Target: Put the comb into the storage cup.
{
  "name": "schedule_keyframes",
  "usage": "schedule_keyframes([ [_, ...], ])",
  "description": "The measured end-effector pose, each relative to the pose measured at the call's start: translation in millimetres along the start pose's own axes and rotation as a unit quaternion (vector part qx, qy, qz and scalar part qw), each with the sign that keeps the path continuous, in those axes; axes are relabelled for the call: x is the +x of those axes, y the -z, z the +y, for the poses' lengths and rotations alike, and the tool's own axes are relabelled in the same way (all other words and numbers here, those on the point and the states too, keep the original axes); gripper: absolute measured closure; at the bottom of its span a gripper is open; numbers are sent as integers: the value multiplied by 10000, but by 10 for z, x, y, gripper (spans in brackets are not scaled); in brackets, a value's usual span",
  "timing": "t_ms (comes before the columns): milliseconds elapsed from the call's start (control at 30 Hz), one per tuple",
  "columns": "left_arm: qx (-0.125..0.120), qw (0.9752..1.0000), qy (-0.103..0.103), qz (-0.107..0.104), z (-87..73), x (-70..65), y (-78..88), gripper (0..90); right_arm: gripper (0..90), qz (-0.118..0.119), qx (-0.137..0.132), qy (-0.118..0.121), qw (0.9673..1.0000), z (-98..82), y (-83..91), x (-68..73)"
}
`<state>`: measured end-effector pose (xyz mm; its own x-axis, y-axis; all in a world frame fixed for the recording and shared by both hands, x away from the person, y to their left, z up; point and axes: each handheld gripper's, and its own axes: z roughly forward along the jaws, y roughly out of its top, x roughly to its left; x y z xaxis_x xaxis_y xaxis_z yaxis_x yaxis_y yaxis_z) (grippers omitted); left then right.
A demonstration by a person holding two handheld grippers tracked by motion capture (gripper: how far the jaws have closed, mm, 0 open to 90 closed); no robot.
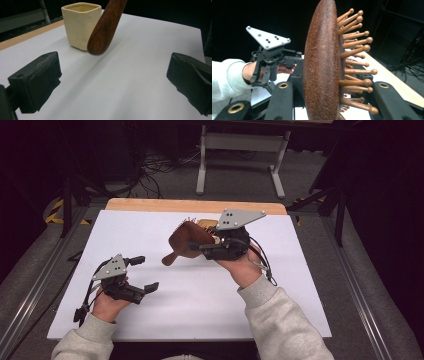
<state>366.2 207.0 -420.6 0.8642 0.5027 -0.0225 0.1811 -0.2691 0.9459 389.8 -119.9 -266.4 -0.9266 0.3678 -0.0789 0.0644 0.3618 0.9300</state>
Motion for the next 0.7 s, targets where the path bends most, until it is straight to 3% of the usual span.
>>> schedule_keyframes([
  [433, 23, 9999, 63, 128, -41, 51, 74, 2, 557, -350, 24, 50, 9994, 163, 133, -165],
  [500, 36, 9996, 179, 218, -43, 62, 73, 2, 556, -406, 40, 44, 9992, 194, 149, -200],
  [700, -13, 9996, 137, 259, -44, 73, 100, 2, 555, -578, 75, 40, 9983, 260, 173, -302],
])
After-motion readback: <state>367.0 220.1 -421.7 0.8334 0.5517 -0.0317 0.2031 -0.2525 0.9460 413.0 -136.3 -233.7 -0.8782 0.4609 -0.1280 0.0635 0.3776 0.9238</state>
